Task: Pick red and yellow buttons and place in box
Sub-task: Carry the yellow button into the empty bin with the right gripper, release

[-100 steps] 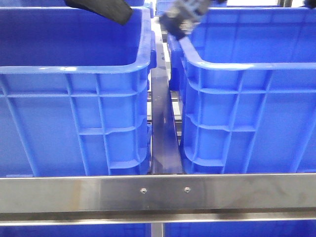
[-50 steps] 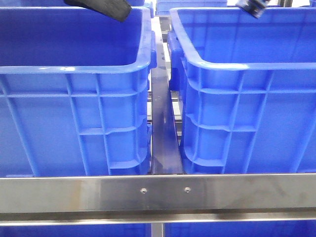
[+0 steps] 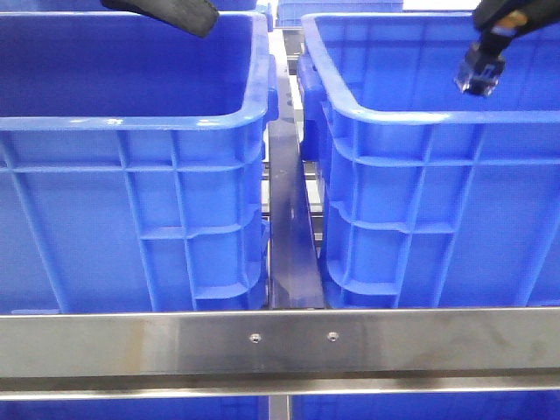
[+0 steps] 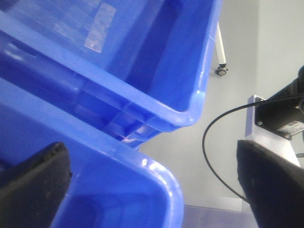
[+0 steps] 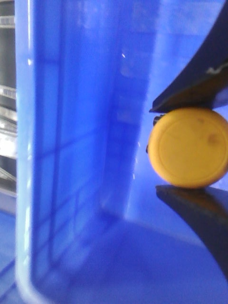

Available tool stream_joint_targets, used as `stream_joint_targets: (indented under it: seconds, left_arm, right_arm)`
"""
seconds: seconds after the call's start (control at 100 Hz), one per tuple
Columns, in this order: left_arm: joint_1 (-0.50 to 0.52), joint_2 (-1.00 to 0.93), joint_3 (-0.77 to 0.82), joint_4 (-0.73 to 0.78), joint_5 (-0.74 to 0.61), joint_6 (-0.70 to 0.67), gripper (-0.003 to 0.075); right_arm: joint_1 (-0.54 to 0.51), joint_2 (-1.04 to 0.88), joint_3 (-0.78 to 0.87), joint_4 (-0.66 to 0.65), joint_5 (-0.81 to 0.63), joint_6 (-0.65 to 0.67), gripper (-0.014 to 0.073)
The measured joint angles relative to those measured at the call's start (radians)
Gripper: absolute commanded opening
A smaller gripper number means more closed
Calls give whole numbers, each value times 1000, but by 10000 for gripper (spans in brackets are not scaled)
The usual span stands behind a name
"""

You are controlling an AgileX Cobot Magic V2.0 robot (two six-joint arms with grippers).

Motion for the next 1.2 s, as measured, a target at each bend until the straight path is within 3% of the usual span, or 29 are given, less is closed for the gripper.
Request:
stream_joint_targets:
  seconds: [0.48,0.9,0.99,1.12,1.2]
  left_arm:
    - [0,0,0,0,0,-9,658]
    - [0,0,0,0,0,-9,658]
    - [0,0,0,0,0,-11,658]
    - [0,0,0,0,0,-11,658]
    - [0,0,0,0,0,-11,658]
  right_arm:
    - [42,245,-124,0,-97,-43,247]
    - [44,298,-130,2,-126,-44,267]
    - [44,298,-130,4,-127,-44,327]
    - [44,298,-130,4,-129,-45,513]
    - [44,298,-130,4,-129,-45,584]
